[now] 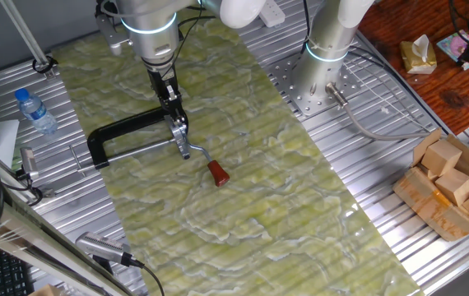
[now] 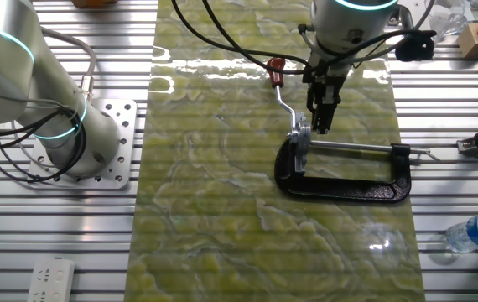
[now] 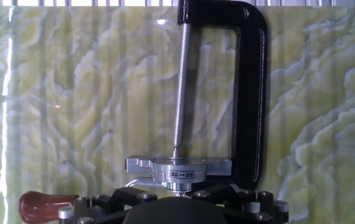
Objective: Pull up the lever
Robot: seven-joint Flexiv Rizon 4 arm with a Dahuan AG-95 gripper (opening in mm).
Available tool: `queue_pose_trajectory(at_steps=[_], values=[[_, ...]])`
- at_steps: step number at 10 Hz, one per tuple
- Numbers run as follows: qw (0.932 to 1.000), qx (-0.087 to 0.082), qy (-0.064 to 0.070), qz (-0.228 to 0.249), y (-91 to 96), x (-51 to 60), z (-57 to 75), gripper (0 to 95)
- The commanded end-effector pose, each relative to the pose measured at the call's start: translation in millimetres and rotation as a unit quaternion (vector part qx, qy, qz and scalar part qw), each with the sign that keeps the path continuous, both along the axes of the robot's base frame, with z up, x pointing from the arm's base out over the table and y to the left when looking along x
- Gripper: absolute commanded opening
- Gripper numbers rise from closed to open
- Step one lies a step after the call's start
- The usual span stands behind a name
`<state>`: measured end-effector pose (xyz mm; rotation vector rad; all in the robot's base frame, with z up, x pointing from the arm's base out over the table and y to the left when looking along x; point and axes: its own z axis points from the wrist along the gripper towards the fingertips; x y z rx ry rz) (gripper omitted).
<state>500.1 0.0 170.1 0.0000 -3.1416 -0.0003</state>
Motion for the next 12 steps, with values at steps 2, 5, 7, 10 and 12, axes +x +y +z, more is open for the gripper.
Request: queue_pose_trajectory(at_steps=[2, 5, 7, 10, 12], values=[[0.9914, 0.023, 0.036, 0.123, 0.6, -0.1, -0.3, 0.0], [0.9914, 0.020, 0.037, 0.124, 0.6, -0.1, -0.2, 0.0], [0.9895, 0.027, 0.041, 0.136, 1.3, -0.2, 0.1, 0.0], [0.9566, 0.037, 0.060, 0.283, 16.0, -0.8, -4.6, 0.0], [0.9419, 0.038, 0.056, 0.329, 51.1, -8.9, -12.1, 0.0]])
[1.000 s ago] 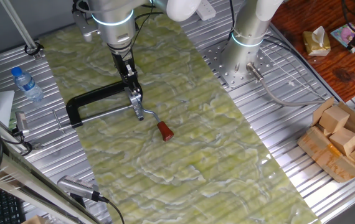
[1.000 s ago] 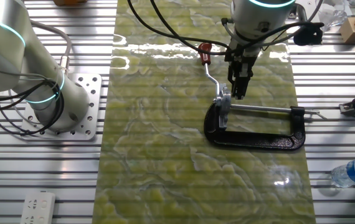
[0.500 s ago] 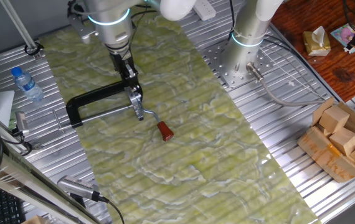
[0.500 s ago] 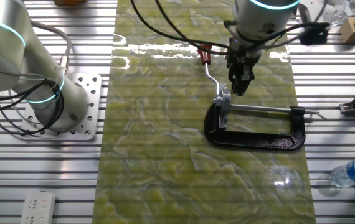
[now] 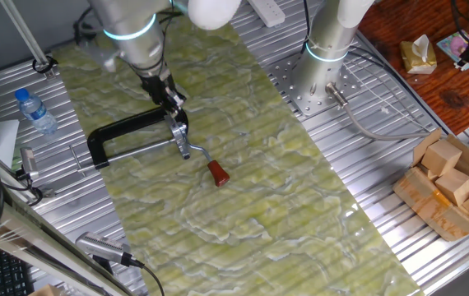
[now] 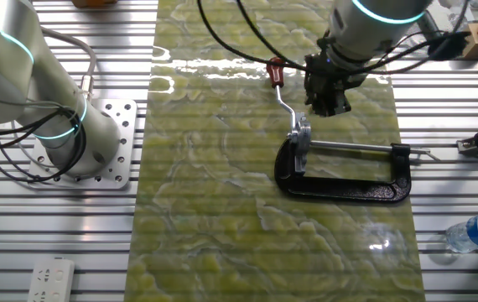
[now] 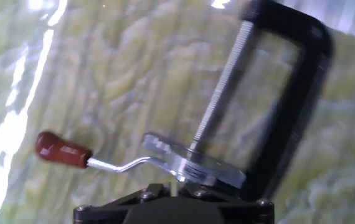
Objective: Pull up the lever
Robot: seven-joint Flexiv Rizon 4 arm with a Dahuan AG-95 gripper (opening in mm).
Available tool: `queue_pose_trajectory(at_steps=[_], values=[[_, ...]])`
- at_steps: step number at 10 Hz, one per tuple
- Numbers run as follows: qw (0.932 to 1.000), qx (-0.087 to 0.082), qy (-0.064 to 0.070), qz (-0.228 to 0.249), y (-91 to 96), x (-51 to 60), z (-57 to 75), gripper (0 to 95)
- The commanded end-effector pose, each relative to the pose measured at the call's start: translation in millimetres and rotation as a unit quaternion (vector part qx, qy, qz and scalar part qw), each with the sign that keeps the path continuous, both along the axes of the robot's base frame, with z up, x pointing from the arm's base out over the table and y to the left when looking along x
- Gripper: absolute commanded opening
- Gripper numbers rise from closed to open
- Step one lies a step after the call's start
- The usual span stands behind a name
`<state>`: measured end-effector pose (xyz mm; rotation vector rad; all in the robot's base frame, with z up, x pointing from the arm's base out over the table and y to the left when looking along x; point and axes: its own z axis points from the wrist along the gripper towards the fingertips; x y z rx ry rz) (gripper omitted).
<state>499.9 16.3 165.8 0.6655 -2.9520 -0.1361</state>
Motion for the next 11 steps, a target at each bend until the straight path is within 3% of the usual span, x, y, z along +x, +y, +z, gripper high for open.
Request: queue_pose_trajectory(at_steps=[1, 2, 4, 7, 10, 11], values=[[0.9869, 0.011, -0.003, 0.161, 40.6, -9.2, -8.8, 0.0], [0.9788, 0.029, -0.006, 0.202, 39.7, -10.3, -8.6, 0.0], [0.9707, 0.035, -0.009, 0.238, 39.5, -10.3, -9.4, 0.0], [0.9686, 0.034, -0.011, 0.246, 38.6, -11.3, -9.9, 0.0], [0.9719, 0.031, -0.010, 0.233, 37.1, -12.6, -10.3, 0.0], [0.9691, 0.033, -0.010, 0.244, 37.1, -12.6, -10.3, 0.0]])
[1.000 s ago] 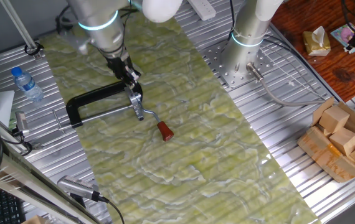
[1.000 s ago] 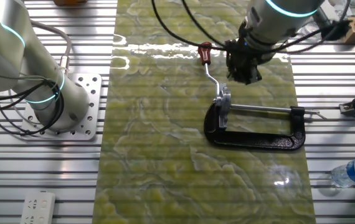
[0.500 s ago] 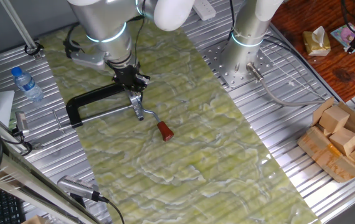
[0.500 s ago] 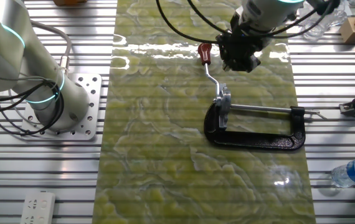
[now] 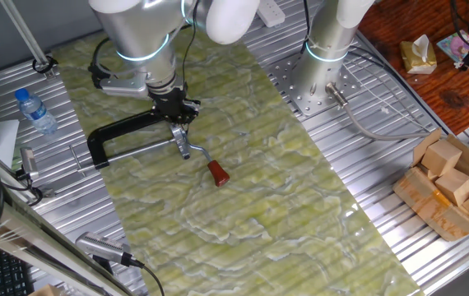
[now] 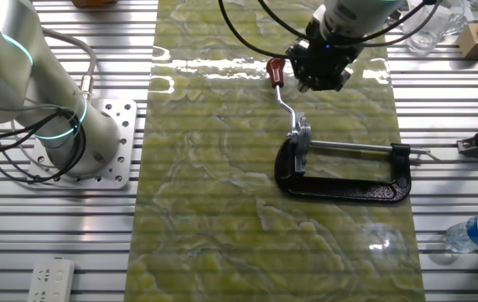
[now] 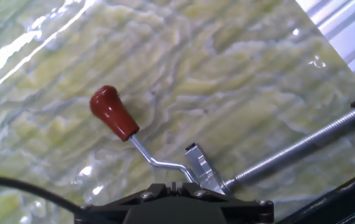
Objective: Pull up the lever
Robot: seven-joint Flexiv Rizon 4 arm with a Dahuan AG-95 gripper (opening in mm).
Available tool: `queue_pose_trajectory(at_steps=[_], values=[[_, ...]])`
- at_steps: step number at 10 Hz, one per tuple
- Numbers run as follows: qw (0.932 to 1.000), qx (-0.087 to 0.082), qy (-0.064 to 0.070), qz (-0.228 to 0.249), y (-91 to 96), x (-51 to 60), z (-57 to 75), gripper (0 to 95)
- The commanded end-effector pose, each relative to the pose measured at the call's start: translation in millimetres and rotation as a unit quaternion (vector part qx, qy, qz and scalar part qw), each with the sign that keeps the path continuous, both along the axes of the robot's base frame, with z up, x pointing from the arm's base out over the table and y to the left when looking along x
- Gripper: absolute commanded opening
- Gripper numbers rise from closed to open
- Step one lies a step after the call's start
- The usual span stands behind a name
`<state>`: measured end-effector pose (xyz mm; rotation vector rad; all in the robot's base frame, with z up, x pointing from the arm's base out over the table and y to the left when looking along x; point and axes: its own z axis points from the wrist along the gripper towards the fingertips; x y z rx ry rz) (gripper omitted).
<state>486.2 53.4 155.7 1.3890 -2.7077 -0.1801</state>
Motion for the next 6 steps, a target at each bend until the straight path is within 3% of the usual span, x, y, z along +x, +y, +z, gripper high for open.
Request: queue_pose_trajectory(at_steps=[1, 3, 4, 6], values=[[0.9999, 0.001, -0.001, 0.012, 0.1, 1.0, -0.2, 0.0], [0.9968, -0.010, -0.009, 0.079, 0.1, 1.0, -0.2, 0.0], [0.9936, -0.006, -0.016, 0.111, 0.1, 1.0, -0.2, 0.0], [0.9921, -0.006, -0.021, 0.123, 0.1, 1.0, -0.2, 0.0]])
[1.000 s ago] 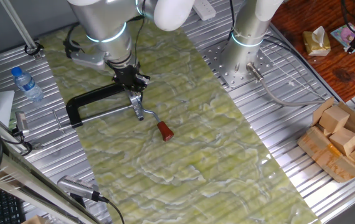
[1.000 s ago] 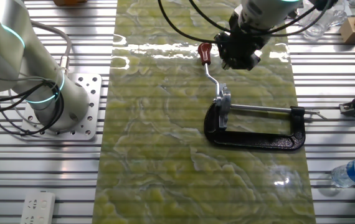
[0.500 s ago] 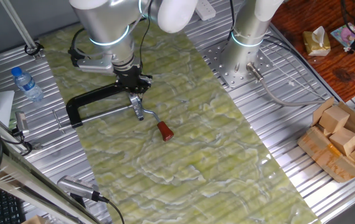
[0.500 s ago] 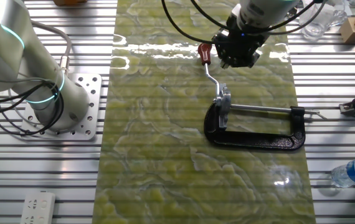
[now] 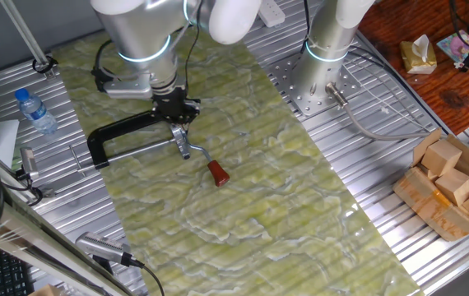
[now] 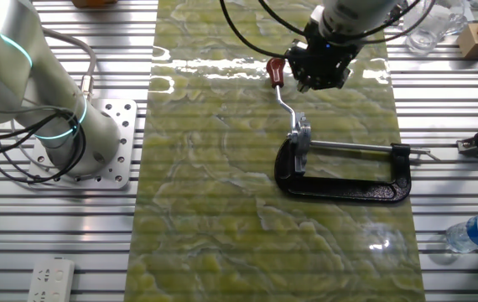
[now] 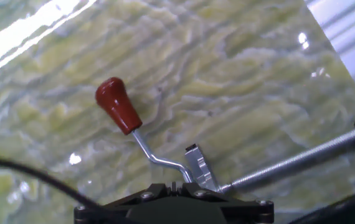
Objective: Pull up the lever
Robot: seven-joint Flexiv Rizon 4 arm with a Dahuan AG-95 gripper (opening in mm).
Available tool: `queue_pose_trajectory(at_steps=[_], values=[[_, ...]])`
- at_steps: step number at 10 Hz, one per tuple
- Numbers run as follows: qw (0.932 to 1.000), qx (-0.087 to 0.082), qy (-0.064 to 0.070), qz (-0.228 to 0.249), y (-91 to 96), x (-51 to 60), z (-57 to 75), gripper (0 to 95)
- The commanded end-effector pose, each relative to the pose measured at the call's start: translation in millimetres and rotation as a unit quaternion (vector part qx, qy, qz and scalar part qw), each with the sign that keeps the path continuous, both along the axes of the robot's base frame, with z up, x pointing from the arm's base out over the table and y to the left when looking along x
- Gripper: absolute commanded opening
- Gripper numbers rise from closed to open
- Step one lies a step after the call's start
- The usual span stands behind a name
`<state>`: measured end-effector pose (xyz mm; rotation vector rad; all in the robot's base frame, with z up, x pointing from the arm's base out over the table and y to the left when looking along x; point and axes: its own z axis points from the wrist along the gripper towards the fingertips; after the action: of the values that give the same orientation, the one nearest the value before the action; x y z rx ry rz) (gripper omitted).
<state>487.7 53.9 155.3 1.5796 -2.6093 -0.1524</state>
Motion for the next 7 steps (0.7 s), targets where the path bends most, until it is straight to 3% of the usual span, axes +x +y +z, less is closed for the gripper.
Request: queue_pose_trajectory(at_steps=[1, 2, 4, 6, 7], values=[[0.9969, 0.001, -0.014, 0.077, -0.5, -0.5, 0.3, 0.0], [0.9948, 0.004, -0.011, 0.101, -0.5, -0.5, 0.3, 0.0], [0.9921, -0.021, -0.004, 0.123, -0.5, -0.5, 0.3, 0.0], [0.9925, -0.029, -0.008, 0.119, 20.6, -12.0, -7.2, 0.0], [0.9927, -0.031, -0.009, 0.116, 30.2, -17.6, -13.9, 19.0]])
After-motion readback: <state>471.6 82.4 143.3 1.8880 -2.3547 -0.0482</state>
